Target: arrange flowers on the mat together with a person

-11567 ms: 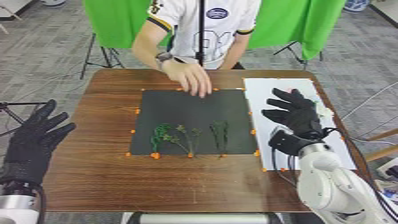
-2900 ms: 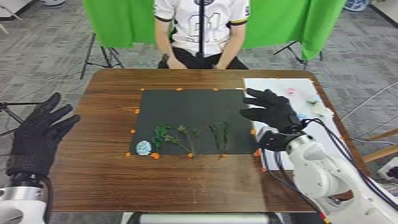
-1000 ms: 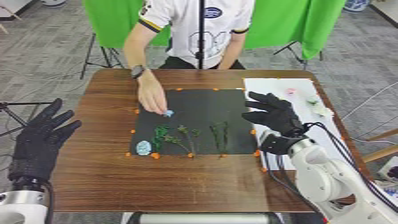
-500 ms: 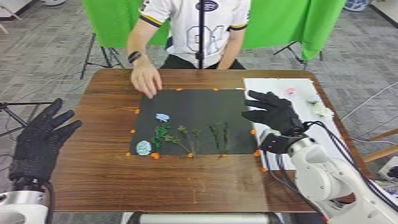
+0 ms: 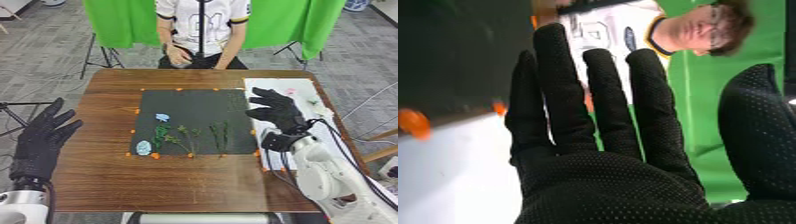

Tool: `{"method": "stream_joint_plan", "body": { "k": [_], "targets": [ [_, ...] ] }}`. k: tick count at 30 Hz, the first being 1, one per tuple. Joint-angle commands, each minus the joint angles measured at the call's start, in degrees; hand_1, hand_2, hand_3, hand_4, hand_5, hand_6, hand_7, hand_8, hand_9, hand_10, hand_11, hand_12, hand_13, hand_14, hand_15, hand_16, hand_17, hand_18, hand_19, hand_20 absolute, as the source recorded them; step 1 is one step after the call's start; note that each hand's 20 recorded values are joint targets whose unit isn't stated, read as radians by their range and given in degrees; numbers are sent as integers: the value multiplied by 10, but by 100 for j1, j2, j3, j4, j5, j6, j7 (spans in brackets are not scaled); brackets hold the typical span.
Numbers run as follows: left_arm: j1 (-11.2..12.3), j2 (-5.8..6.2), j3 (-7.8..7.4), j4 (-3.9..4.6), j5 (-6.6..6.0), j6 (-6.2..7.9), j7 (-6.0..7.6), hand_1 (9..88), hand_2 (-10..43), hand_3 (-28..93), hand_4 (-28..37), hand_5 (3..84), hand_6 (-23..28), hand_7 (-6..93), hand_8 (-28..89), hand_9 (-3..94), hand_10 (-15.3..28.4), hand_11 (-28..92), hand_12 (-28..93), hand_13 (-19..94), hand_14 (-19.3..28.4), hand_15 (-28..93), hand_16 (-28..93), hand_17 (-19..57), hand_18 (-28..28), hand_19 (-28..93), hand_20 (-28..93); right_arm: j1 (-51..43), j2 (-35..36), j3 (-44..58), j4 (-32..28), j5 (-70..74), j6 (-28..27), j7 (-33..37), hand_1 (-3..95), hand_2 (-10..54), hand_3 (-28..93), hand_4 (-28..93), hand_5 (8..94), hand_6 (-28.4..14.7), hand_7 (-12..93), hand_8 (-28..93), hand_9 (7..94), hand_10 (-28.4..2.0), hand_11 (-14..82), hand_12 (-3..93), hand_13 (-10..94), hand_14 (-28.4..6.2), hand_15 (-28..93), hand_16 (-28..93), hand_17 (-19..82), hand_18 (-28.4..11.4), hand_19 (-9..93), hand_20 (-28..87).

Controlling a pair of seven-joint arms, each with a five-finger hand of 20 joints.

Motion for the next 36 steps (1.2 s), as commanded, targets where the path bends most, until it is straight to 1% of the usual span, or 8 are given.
{"method": "stream_joint_plan", "body": {
  "k": [1,5,8,12,18,25,33,36],
  "targets": [
    [62,10,28,26,-12,27,9,205,73,758,-248,309,41,105,-88,301,143,181,109,209,211,431,-54,-82,167,359,147,-5,150,148,-290,-1043,662,740,205,64,794,-253,500,12,155,-128,506,-157,99,137,488,-202,419,124,200,-261,606,213],
    [89,42,36,12,-43,58,59,204,72,760,-248,309,42,105,-88,302,143,182,109,208,211,432,-54,-82,167,359,147,486,106,-173,-376,-2390,1386,2026,220,53,780,-240,498,6,152,-125,503,-162,99,140,506,-196,455,106,233,-254,654,171],
    [78,34,33,14,-35,60,39,205,72,759,-248,309,42,105,-89,302,143,182,109,208,211,431,-54,-83,167,359,147,539,248,-260,-381,-3386,1611,2704,229,43,767,-231,497,0,145,-119,511,-169,108,140,533,-186,505,96,272,-242,705,130],
    [61,18,38,11,-6,47,-9,205,72,760,-248,309,42,106,-88,302,143,183,109,208,211,432,-54,-83,167,360,148,693,342,-395,-353,-4486,1693,3639,241,32,763,-229,499,-4,143,-118,516,-168,113,141,554,-178,528,94,308,-233,750,103],
    [49,70,82,12,-37,70,39,205,72,760,-248,308,42,106,-89,303,145,186,110,208,211,434,-54,-83,167,360,148,989,417,-714,-249,-5835,1730,4741,254,25,754,-221,506,-5,148,-120,525,-171,119,141,576,-173,542,90,330,-225,789,50],
    [28,28,54,12,0,51,-22,206,73,760,-247,308,42,106,-89,303,144,187,110,208,211,434,-54,-83,167,360,148,1252,435,-946,-41,-7076,1397,5813,265,19,749,-214,516,-9,147,-121,534,-175,121,140,596,-170,550,88,353,-218,832,-25],
    [21,38,76,10,23,25,-33,207,72,760,-246,308,42,107,-89,303,145,187,109,208,212,435,-55,-83,167,361,148,1515,457,-1100,176,-7791,377,6662,279,12,740,-201,493,-20,125,-111,502,-193,102,138,610,-172,560,88,391,-212,883,-97],
    [-21,24,95,12,42,25,-62,207,72,760,-246,308,42,106,-89,303,146,189,109,208,212,435,-55,-84,167,361,149,1678,440,-1179,320,-7857,-8,6875,287,-3,737,-197,463,-28,116,-105,464,-213,86,139,609,-173,567,77,419,-204,922,-188]
  ]
}}
